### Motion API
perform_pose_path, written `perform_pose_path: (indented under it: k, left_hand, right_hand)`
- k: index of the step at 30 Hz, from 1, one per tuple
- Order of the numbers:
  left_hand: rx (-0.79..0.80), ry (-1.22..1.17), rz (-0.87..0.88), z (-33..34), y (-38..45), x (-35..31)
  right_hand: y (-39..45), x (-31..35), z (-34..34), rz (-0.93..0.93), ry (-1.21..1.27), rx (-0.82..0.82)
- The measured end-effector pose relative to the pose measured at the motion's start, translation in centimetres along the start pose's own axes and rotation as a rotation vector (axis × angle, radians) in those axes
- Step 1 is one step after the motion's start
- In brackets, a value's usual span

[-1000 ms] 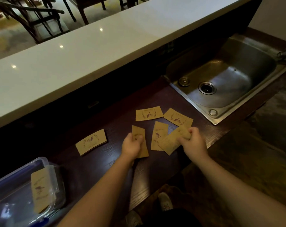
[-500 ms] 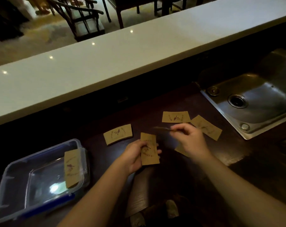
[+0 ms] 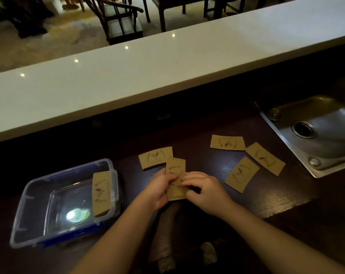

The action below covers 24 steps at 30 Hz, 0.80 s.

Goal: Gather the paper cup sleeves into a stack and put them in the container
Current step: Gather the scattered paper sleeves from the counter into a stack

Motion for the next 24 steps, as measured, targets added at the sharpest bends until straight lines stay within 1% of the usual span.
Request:
perform_pose_path:
  k: [1, 3, 6, 7, 9, 11, 14, 17, 20, 22, 24]
  left_hand:
    - [-0.023, 0.026, 0.004, -0.2, -0.1, -0.1]
    - [-0.103, 0.067, 0.006, -0.8, -0.2, -0.3]
    - [-0.199, 0.117, 0.024, -1.4, 0.1, -0.5]
    - [-0.219, 0.136, 0.040, -1.5, 0.3, -0.6]
    - [-0.249, 0.158, 0.063, -1.5, 0.5, -0.7]
    - [-0.257, 0.197, 0.082, -1.3, 0.5, -0.7]
    - [-0.251, 0.267, 0.108, -1.2, 0.5, -0.6]
    - [-0.264, 0.283, 0.116, -1.1, 0.4, -0.6]
    - [-0.278, 0.273, 0.120, -1.0, 0.4, -0.4]
    - [-0.281, 0.258, 0.126, -0.9, 0.3, -0.3]
    - [-0.284, 0.240, 0.135, -0.8, 0.1, -0.2]
  right_hand:
    - [0.2, -0.4, -0.1, 0.039, -0.027, -0.029]
    - [0.5, -2.0, -0.9, 0.211, -0.118, -0.128]
    - [0.1, -5.3, -3.4, 0.604, -0.224, -0.393]
    - [-0.3, -6.3, -4.3, 0.720, -0.251, -0.457]
    - [-1.1, -7.8, -5.4, 0.915, -0.268, -0.506]
    - [-1.6, -8.6, -5.6, 1.051, -0.257, -0.486]
    - [-1.6, -8.9, -5.2, 1.098, -0.256, -0.477]
    - [-0.7, -8.8, -5.2, 1.139, -0.251, -0.449]
    - [0.1, -8.5, -5.6, 1.217, -0.151, -0.450]
    - [0.5, -8.4, -5.8, 1.177, -0.124, -0.444]
    - [0.6, -8.4, -5.7, 1.080, 0.036, -0.476]
Point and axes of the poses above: each hand's wrist, its own y-axis towards the middle knuckle, its own z-axis out of the palm, x = y × z, the point moved 2 cm from there along y, towards the middle knuckle, and after that the axes turned 1 degree about -x, right-handed, at the moved point
